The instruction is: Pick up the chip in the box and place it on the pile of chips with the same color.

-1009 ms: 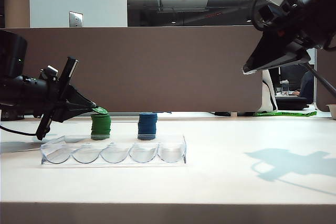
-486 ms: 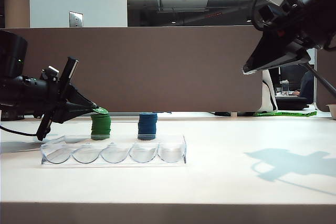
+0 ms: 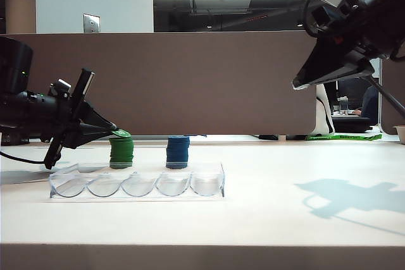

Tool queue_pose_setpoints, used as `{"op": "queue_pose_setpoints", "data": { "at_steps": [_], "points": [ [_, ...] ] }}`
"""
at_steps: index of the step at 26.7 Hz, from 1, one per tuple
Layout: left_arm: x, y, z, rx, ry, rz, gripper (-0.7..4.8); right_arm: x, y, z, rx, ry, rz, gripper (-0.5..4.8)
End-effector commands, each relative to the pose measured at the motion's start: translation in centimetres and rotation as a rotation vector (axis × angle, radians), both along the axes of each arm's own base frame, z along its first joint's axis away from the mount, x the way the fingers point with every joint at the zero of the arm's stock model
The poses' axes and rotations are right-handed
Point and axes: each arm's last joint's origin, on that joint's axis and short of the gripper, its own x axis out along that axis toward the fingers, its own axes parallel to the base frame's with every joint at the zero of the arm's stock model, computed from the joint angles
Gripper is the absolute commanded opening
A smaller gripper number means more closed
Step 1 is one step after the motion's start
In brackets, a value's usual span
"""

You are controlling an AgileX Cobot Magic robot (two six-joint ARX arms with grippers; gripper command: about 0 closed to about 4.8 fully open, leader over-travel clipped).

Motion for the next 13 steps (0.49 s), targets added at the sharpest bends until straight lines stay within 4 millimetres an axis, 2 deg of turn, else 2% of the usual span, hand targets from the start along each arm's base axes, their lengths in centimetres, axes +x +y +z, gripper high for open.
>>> {"op": "queue_pose_setpoints", "data": {
  "at_steps": [1,3,5,13],
  "points": [
    [0.08,-0.06,0.36,0.0,-0.029,-0.008,0.31,0.04,0.01,0.29,0.004,-0.019,0.001,-0.05],
    [0.08,-0.05,0.36,0.0,-0.029,-0.008,0.31,0.04,0.01,0.29,0.004,-0.019,0.001,-0.05],
    [0.08,-0.05,0.36,0.0,-0.029,-0.008,0.87,0.04,0.01,0.28,0.004,-0.019,0.001,-0.05],
    [0.09,-0.03,0.35,0.001,-0.029,-0.005,0.89,0.04,0.01,0.28,0.004,-0.019,0.001,-0.05]
  ]
}}
